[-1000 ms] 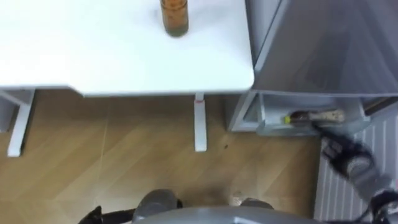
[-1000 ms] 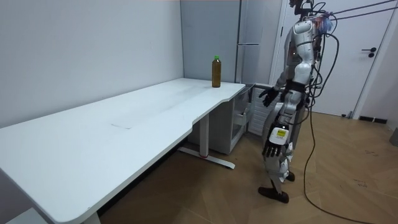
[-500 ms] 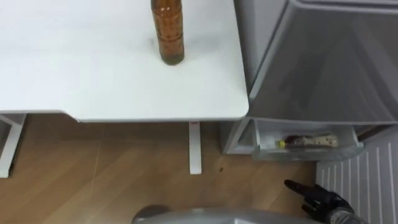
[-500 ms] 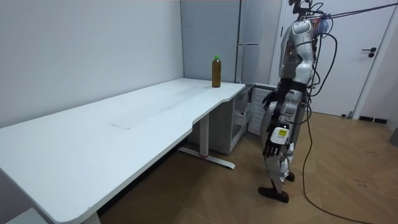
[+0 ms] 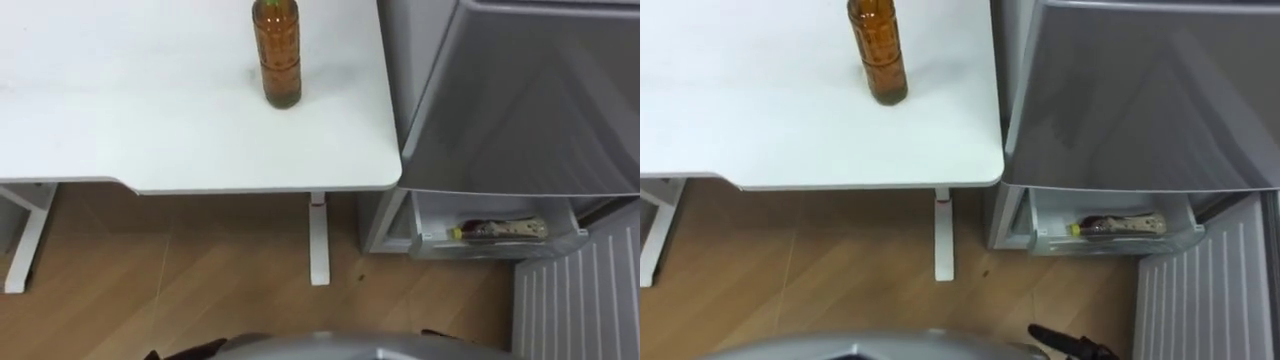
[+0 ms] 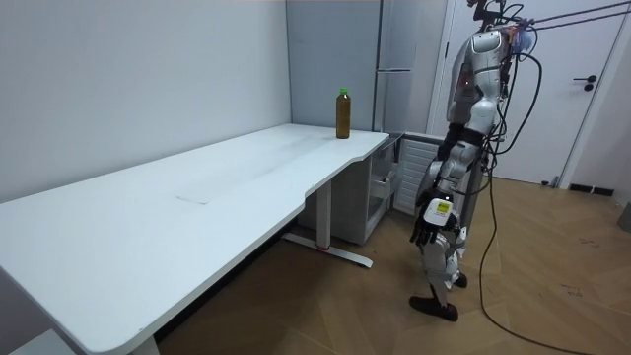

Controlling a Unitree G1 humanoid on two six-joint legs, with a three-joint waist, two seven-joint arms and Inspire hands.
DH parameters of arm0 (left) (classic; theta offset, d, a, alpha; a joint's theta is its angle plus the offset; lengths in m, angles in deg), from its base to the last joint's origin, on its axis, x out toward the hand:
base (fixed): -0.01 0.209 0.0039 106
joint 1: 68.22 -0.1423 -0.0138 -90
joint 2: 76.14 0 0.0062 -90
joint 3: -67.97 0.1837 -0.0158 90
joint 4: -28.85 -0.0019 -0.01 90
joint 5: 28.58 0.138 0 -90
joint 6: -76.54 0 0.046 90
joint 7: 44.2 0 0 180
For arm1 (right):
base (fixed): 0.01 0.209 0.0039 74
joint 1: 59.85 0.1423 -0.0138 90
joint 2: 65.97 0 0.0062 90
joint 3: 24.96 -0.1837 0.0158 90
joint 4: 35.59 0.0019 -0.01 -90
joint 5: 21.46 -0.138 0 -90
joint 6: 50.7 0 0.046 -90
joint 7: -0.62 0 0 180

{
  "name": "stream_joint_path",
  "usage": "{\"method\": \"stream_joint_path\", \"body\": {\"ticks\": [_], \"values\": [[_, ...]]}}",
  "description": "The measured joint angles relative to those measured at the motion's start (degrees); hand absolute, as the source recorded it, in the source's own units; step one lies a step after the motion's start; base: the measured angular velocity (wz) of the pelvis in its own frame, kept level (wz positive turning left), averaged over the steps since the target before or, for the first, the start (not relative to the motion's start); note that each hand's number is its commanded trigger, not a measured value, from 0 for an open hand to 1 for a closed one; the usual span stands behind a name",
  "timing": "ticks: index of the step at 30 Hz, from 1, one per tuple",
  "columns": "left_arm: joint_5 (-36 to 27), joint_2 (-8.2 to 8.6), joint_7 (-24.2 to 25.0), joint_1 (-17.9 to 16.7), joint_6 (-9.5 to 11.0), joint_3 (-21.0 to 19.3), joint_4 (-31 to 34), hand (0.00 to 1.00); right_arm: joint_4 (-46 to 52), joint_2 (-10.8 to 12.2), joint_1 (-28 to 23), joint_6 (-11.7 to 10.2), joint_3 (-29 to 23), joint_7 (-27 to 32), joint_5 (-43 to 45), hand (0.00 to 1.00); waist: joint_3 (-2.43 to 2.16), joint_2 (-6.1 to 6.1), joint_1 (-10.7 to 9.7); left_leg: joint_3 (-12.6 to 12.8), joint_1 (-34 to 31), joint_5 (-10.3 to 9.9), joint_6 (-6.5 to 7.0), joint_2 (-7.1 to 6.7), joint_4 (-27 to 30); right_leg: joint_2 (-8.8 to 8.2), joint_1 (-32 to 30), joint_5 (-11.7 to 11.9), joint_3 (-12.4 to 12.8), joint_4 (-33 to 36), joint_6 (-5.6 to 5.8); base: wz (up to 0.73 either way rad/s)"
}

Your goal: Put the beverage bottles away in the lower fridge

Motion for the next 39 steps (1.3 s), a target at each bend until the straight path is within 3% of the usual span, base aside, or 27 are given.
{"method": "stream_joint_path", "body": {"ticks": [4, 9, 14, 18, 22, 24, 27, 32, 39], "values": [[2.8, 0.36, -2.2, 0.8, 0.0, -2.3, 0.3, 0.00, -0.2, 0.0, 0.0, -0.5, -0.9, 1.7, 3.2, 0.00, -0.03, 0.00, -0.4, 0.5, 0.6, 0.0, 0.00, 0.06, -0.1, 0.04, 0.1, 0.1, 0.6, 0.1, -0.06, -0.08], [2.5, 0.04, -11.2, 1.8, -0.1, -10.0, 1.5, 0.00, -1.1, -0.9, 0.0, -0.1, -3.4, 2.9, 7.6, 0.00, -0.04, -0.11, -0.4, 1.1, 2.4, 0.2, 0.01, -0.01, -1.4, 0.04, 1.2, 0.1, 1.3, -0.1, -0.03, -0.06], [1.1, -0.10, -18.7, 2.9, 0.4, -14.8, 4.2, 0.00, -1.0, -1.4, -0.2, 0.1, -4.7, 3.3, 14.5, 0.00, -0.14, -0.08, -0.3, 1.1, 2.5, 0.4, -0.05, -0.10, -1.8, 0.06, 1.2, 0.1, 1.3, -0.6, -0.03, 0.00], [-6.7, -0.21, -25.0, 3.5, 3.3, -15.6, 7.5, 0.00, -0.9, -1.6, 0.3, -0.3, -3.6, 3.5, 16.8, 0.00, -0.35, -0.12, 0.3, 1.0, 2.5, 0.5, -0.06, -0.09, -1.9, 0.07, 1.2, 0.1, 1.5, -0.7, -0.04, 0.00], [-9.5, -0.22, -29.2, 3.7, 4.1, -17.2, 9.3, 0.00, 0.9, -1.5, -0.4, -0.6, -3.3, 3.4, 20.7, 0.00, -0.39, -0.20, 0.6, 1.2, 2.6, 0.5, -0.06, -0.10, -1.9, 0.16, 1.0, 0.1, 1.9, -0.9, -0.01, -0.03], [-9.6, -0.22, -31.8, 3.1, 5.4, -18.5, 13.7, 0.00, 2.1, -1.5, -1.5, -0.6, -3.5, 3.4, 23.0, 0.00, -0.52, -0.38, 1.6, 1.2, 3.1, 0.5, -0.07, -0.09, -2.0, 0.20, 1.2, 0.1, 2.0, -0.9, -0.01, 0.00], [-8.7, -0.66, -33.9, 2.1, 7.1, -19.1, 17.8, 0.00, 2.5, -1.5, -1.4, -0.6, -4.1, 2.9, 24.4, 0.00, -0.61, -0.51, 1.9, 1.2, 3.5, 0.5, -0.08, -0.09, -2.1, 0.16, 1.5, 0.1, 1.9, -0.9, -0.01, 0.01], [-5.5, -0.88, -41.8, 1.9, 9.6, -19.1, 30.1, 0.00, 3.2, -1.4, -1.2, -1.1, -4.3, 2.8, 25.2, 0.00, -0.76, -0.12, 2.3, 0.2, 3.6, 0.5, -0.08, -0.19, -2.4, 0.12, 1.9, 0.2, 1.4, -0.9, 0.03, 0.04], [7.3, -1.20, -49.3, 1.8, 12.4, -19.2, 40.4, 0.00, 5.2, -1.4, -3.0, -2.2, -4.4, 2.8, 25.7, 0.00, -0.85, 0.90, 3.3, -0.2, 3.6, 0.5, -0.08, -0.29, -2.8, 0.24, 1.9, 0.2, 1.5, -1.1, 0.02, 0.00]]}}
